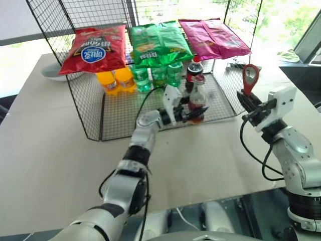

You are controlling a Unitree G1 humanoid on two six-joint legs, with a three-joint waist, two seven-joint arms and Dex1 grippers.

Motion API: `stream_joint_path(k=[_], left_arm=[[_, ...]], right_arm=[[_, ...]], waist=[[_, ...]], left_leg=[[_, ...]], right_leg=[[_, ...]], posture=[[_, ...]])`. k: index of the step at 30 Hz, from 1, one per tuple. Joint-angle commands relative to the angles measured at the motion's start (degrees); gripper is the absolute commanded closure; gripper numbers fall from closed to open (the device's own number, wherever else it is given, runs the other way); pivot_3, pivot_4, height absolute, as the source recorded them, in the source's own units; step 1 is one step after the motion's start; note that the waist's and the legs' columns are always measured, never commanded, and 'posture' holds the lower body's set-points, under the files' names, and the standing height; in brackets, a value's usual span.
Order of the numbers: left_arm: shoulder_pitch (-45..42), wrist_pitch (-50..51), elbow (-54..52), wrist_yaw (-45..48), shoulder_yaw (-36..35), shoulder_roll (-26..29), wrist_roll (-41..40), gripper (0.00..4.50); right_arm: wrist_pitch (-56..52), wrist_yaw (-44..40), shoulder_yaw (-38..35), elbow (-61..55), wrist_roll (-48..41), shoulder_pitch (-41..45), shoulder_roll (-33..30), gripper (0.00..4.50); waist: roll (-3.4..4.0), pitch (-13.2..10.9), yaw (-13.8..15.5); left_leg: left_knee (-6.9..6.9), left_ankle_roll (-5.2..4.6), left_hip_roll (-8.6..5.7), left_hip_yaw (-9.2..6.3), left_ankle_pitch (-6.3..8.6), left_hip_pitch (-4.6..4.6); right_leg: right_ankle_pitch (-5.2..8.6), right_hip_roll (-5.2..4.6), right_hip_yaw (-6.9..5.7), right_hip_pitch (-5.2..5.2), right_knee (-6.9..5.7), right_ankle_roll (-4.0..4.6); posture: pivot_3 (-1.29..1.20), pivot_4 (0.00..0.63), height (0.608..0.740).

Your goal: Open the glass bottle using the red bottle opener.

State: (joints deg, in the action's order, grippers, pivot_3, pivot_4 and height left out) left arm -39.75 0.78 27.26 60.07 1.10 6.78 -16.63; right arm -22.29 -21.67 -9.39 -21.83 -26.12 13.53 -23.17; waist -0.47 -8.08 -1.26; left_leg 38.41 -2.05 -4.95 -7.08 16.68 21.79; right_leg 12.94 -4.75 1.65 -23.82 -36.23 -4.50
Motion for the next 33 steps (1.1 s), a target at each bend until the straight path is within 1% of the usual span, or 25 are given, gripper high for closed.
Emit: stream_joint_path(k=[1,4,7,10,16,21,23,24,25,33], left_arm=[[6.59,12.4,-21.07,1.12,1.24,5.64,-5.99,1.69],[13.34,16.54,-29.77,0.27,1.01,10.44,-6.89,1.69],[18.43,16.83,-32.65,-0.55,1.61,12.89,-5.86,1.69],[20.69,14.82,-32.42,-2.16,1.6,12.56,-5.26,1.69],[22.62,10.64,-31.71,-4.73,1.1,10.69,-5.25,1.69],[23.83,13.53,-34.14,-2.95,1.29,11.37,-9.08,1.69],[24.01,13.59,-34.68,-3.21,1.24,11.6,-9.34,0.68],[24.08,13.9,-34.97,-3.27,1.26,11.75,-9.61,0.58],[24.08,13.52,-35.25,-3.56,1.16,11.82,-9.54,0.02],[23.7,10.43,-37.83,-6.7,-0.23,10.12,-10.63,0.02]], right_arm=[[0.96,-1.08,-0.24,-0.31,-0.36,2.18,-0.13,4.5],[1.23,-1.93,0.43,1.19,-0.19,3.4,0.15,4.5],[1.45,-2.94,1.48,2.53,-0.09,4.52,0.71,4.5],[1.72,-3.75,2.18,3.56,0.1,5.27,1.16,4.5],[2.07,-4.88,2.47,4.99,0.42,6.45,1.45,4.5],[2.23,-5.54,2.71,5.66,0.62,6.94,1.56,4.5],[2.28,-5.77,2.86,5.87,0.75,7.12,1.63,4.5],[2.32,-5.9,2.85,5.96,0.81,7.17,1.63,4.5],[2.34,-6.02,2.85,6.04,0.88,7.24,1.63,4.5],[2.73,-6.95,3.24,7.41,1.04,8.26,1.37,4.5]], waist=[[0.02,0.01,-0.21],[0.04,0.02,-0.21],[0.05,0.03,0.15],[0.05,0.03,0.85],[0.05,0.03,0.84],[0.05,0.03,0.69],[0.06,0.03,0.65],[0.06,0.03,0.65],[0.05,0.03,0.62],[0.06,0.03,0.61]], left_leg=[[0.0,0.0,0.02,0.01,0.0,-0.02],[0.01,0.01,0.01,0.01,0.0,-0.06],[0.02,0.01,0.01,0.04,0.0,-0.11],[0.02,0.01,0.01,0.03,0.0,-0.1],[0.02,0.02,-0.02,0.02,0.0,-0.09],[0.02,0.02,-0.01,0.03,0.0,-0.1],[0.02,0.01,-0.01,0.03,0.0,-0.09],[0.02,0.02,-0.01,0.03,0.0,-0.08],[0.02,0.01,-0.02,0.03,0.0,-0.08],[0.02,0.02,-0.01,0.04,0.0,-0.09]], right_leg=[[0.0,0.01,0.03,-0.01,-0.02,0.0],[0.0,0.0,0.05,0.01,-0.08,0.01],[0.0,0.0,0.08,0.04,-0.09,0.01],[0.0,0.02,0.05,0.03,-0.08,0.01],[0.0,-0.04,0.02,0.05,-0.02,0.01],[0.0,-0.04,0.02,0.05,-0.06,0.01],[0.0,-0.04,0.03,0.05,-0.04,0.01],[0.0,-0.04,0.03,0.04,-0.03,0.01],[0.0,-0.04,0.03,0.04,-0.02,0.01],[0.0,-0.04,0.04,0.04,-0.04,0.01]], posture=[[0.0,0.15,0.74],[0.0,0.15,0.74],[0.0,0.15,0.74],[0.0,0.15,0.74],[0.0,0.15,0.74],[0.0,0.15,0.74],[0.0,0.15,0.74],[0.0,0.15,0.74],[0.0,0.15,0.74],[0.0,0.15,0.74]])
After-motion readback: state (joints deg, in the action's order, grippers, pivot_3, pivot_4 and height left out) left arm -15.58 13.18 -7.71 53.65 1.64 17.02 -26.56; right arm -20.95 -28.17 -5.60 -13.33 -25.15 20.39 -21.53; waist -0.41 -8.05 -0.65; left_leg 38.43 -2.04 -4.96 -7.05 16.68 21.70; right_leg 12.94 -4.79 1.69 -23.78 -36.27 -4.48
